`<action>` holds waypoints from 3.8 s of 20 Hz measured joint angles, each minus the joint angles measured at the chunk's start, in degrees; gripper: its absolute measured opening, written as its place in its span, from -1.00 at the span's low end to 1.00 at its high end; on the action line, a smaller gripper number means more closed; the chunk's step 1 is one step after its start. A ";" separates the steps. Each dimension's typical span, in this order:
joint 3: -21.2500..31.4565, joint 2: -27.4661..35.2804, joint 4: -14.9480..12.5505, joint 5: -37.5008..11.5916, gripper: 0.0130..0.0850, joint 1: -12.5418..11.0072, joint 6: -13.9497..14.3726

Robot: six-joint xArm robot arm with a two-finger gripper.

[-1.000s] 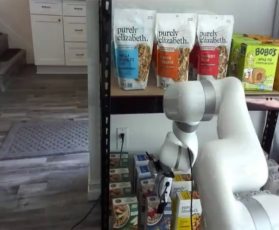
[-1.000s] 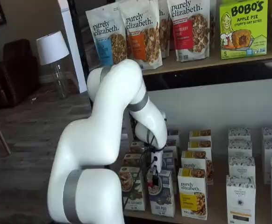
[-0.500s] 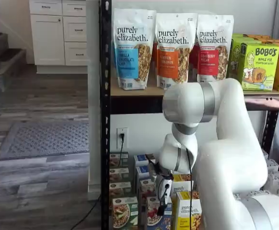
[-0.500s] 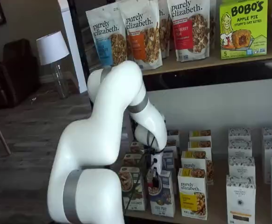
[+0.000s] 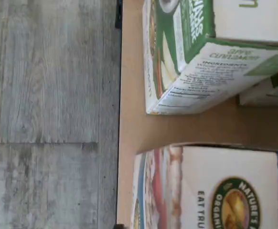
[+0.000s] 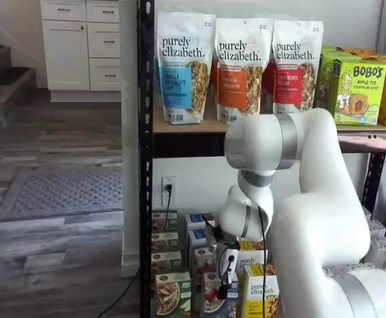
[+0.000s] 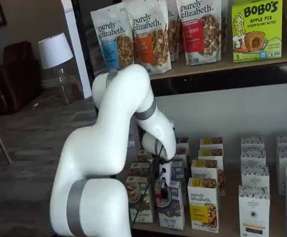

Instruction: Pick up the blue and white box that is on the bottom shelf, the second box from the left

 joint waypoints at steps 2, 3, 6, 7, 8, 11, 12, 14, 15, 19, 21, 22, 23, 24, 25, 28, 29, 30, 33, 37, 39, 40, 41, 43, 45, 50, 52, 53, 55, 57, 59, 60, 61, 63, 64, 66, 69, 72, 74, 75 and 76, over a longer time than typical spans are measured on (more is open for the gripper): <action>0.04 -0.09 -0.02 0.21 0.67 -0.05 -0.01; 0.09 -0.13 -0.01 0.20 0.56 -0.05 -0.02; 0.20 -0.21 -0.07 0.24 0.44 -0.08 0.00; 0.31 -0.22 -0.18 0.01 0.44 -0.08 0.09; 0.46 -0.23 -0.52 -0.41 0.44 -0.05 0.38; 0.55 -0.15 -1.14 -0.84 0.44 0.01 0.94; 0.50 -0.12 -1.16 -0.75 0.44 0.01 0.96; 0.34 -0.09 -0.77 -0.34 0.44 0.01 0.64; 0.24 -0.08 -0.67 -0.05 0.44 -0.01 0.55; 0.08 -0.13 -0.64 0.62 0.22 -0.10 0.51; 0.08 -0.20 -0.73 0.75 0.11 -0.11 0.57; 0.09 -0.25 -0.82 0.84 0.11 -0.13 0.65; 0.13 -0.29 -0.87 0.87 0.00 -0.14 0.68; 0.18 -0.36 -0.90 0.90 0.00 -0.15 0.70; 0.32 -0.43 -0.80 0.75 0.00 -0.15 0.62; 0.84 -0.65 -1.41 -0.01 0.00 -0.06 1.16; 0.97 -0.74 -1.33 -0.01 0.00 -0.06 1.09; 1.13 -0.86 -1.19 -0.01 0.00 -0.06 0.96; 1.90 -1.48 -0.78 0.26 0.00 -0.03 0.61; 4.18 -3.09 1.20 0.01 0.00 0.34 -0.91; 6.22 -4.54 2.90 -0.55 0.00 0.67 -2.23; 7.47 -5.43 3.77 -0.92 0.00 0.86 -2.90; 8.64 -6.25 4.40 -1.29 0.00 1.03 -3.37; 11.99 -8.55 6.10 -2.79 0.00 1.58 -4.60; 14.80 -10.63 7.81 -3.73 0.00 2.09 -5.84; 22.21 -16.85 7.52 -4.18 0.00 3.11 -4.75; 24.84 -19.03 6.06 -4.68 0.00 3.51 -3.11; 26.02 -19.97 5.52 -4.90 0.00 3.70 -2.45; 28.59 -22.20 4.78 -5.31 0.00 4.23 -1.32; 30.60 -24.23 4.16 -4.93 0.00 4.70 -0.26; 32.10 -25.92 3.52 -4.36 0.00 5.14 0.81; 33.01 -26.95 2.72 -4.02 0.00 5.42 1.89; 33.70 -27.83 1.84 -3.71 0.00 5.64 2.93; 34.96 -29.43 -0.22 -3.14 0.00 5.96 5.25; 35.52 -30.22 -0.98 -2.82 0.00 6.08 6.09; 36.84 -31.98 -1.72 -2.34 0.00 6.38 7.15; 38.83 -35.21 -2.99 -0.70 0.00 6.60 8.73; 40.88 -38.73 -4.58 0.99 0.00 6.88 10.67; 42.26 -41.14 -5.51 1.91 0.00 7.23 12.00; 43.05 -42.59 -6.03 2.62 0.00 7.45 12.79; 43.76 -44.08 -6.50 3.44 0.00 7.63 13.51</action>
